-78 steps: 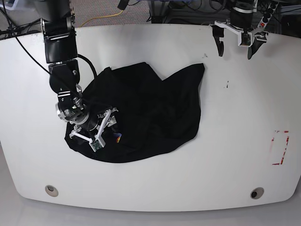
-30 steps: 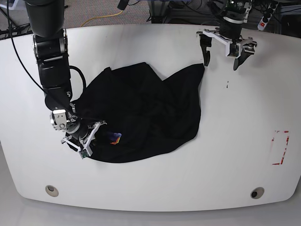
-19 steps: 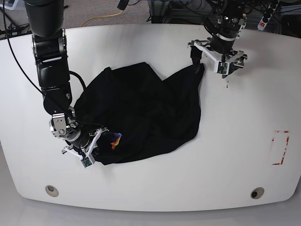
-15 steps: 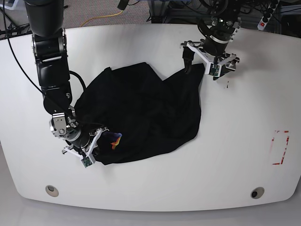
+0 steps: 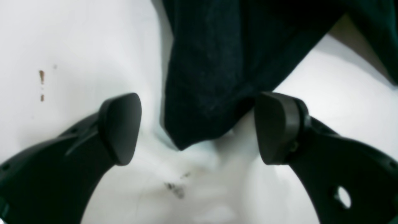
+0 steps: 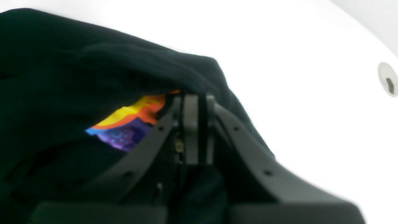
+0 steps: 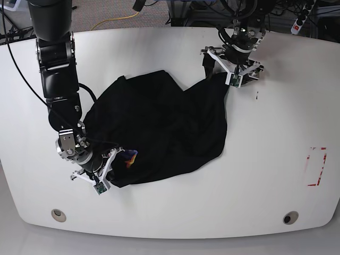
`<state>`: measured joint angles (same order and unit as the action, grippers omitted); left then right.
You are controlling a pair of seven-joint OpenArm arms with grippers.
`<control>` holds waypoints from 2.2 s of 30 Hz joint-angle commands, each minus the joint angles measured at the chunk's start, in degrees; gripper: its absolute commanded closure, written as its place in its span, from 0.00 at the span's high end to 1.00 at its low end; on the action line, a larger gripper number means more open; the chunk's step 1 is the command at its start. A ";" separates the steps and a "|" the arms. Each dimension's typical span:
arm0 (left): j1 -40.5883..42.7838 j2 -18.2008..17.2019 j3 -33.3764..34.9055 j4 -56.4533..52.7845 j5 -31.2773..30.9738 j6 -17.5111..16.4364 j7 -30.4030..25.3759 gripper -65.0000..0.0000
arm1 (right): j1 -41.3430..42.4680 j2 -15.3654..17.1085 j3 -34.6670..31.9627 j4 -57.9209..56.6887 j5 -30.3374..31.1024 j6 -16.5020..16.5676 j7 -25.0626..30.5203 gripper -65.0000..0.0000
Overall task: Fold the T-shirt properly
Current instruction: 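Reach the left gripper down and grasp the shirt's opposite edge, then lift the shirt with both grippers and shake it out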
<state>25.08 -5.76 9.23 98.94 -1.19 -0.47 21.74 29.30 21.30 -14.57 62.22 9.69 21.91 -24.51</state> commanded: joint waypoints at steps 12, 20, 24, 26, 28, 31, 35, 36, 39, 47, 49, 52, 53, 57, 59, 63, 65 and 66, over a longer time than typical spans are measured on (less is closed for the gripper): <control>-5.78 -0.17 2.33 -5.88 -0.17 0.16 0.55 0.00 | 2.04 2.22 0.63 10.62 0.90 -0.24 -4.45 0.00; -6.58 -1.93 -3.83 -1.48 -0.08 0.07 0.55 0.00 | 2.39 1.95 7.40 15.10 0.72 0.11 -8.94 0.00; -7.37 -4.75 -6.64 3.00 -0.08 0.07 0.64 0.00 | 4.42 2.13 8.55 17.04 0.72 0.20 -9.38 0.00; -8.69 -6.06 -8.22 5.64 -0.08 0.07 2.75 0.00 | 5.38 2.22 8.63 17.65 0.72 0.20 -9.99 0.00; -10.00 -7.03 -9.54 7.39 -0.17 0.07 5.21 0.00 | 6.96 2.22 8.63 18.44 0.72 0.20 -10.96 0.00; -13.61 -7.91 -13.15 10.65 -0.17 0.07 8.02 0.00 | 10.83 2.30 8.63 18.80 0.72 0.20 -13.42 0.00; -18.97 -8.09 -16.40 12.93 -0.17 -0.01 11.54 0.01 | 15.40 2.30 8.55 18.71 0.72 0.20 -13.69 0.00; -20.29 -8.17 -17.28 13.46 -0.17 -0.01 12.51 0.03 | 16.37 2.30 8.46 18.62 0.72 0.20 -13.69 0.00; -24.77 -8.88 -20.18 14.52 -0.26 -0.10 16.20 0.09 | 19.62 2.22 8.37 18.62 0.72 0.20 -14.56 0.00; -37.43 -10.99 -26.25 14.95 -0.26 -6.96 22.35 0.07 | 29.12 2.13 8.28 18.62 0.81 0.99 -16.85 0.00; -41.48 -11.78 -27.92 14.87 -0.17 -8.63 24.55 0.02 | 31.67 2.13 8.28 18.36 0.81 2.04 -16.94 0.00; -47.63 -14.33 -28.97 14.87 -0.17 -11.35 29.12 0.00 | 35.54 2.13 8.28 16.25 0.81 2.92 -17.03 0.00; -50.27 -15.03 -29.06 14.87 -0.17 -11.97 30.44 0.00 | 37.12 2.13 8.28 15.54 0.81 3.19 -17.55 0.00; -56.69 -17.49 -29.06 14.69 -0.26 -12.59 33.08 0.00 | 42.66 2.13 8.28 13.70 0.81 4.77 -20.01 0.00; -58.97 -18.46 -28.79 14.69 -0.44 -12.67 34.22 0.00 | 44.42 2.13 8.37 13.78 0.81 5.47 -21.69 0.00; -60.64 -18.64 -28.71 14.69 -0.44 -15.13 35.63 0.00 | 45.12 2.22 8.63 16.51 1.25 7.67 -26.61 0.00; -60.38 -18.55 -28.71 14.69 -0.44 -15.75 35.89 0.00 | 43.54 2.22 8.72 19.15 1.08 8.02 -29.25 0.00; -59.50 -18.46 -28.79 14.69 -0.44 -15.75 35.89 0.00 | 42.31 2.22 8.90 20.11 1.08 8.02 -30.04 0.00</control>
<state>-33.69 -23.49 -19.38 112.95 -1.72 -16.21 58.59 71.50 23.20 -6.20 79.55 10.94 30.17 -54.02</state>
